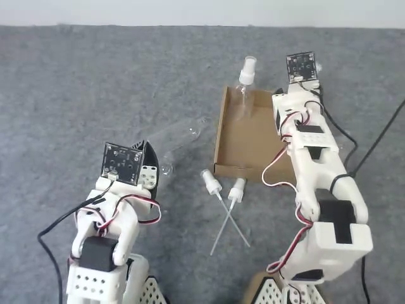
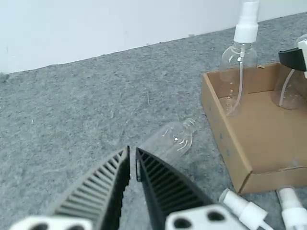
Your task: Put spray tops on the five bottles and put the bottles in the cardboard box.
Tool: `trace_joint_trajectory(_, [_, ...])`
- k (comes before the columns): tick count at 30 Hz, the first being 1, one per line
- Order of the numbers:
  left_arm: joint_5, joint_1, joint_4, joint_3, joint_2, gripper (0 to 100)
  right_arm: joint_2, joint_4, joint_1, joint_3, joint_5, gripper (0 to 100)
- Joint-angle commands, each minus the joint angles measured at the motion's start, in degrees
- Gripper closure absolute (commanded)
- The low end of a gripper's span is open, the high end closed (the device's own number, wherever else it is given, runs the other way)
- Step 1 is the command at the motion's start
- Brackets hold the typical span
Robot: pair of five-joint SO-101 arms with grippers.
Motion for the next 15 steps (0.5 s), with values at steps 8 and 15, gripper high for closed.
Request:
trace_joint_trajectory(8, [-0.35,-0.35,-1.32,-0.22,-0.88,99,-8.13,13.93,-2.24,-10.55,0.09,72.5])
trace_joint_trajectory(15, [-0.26,-0.35,-1.32,-0.22,-0.88,99,-14.64,24.84,-1.98,-17.67,0.18,72.7])
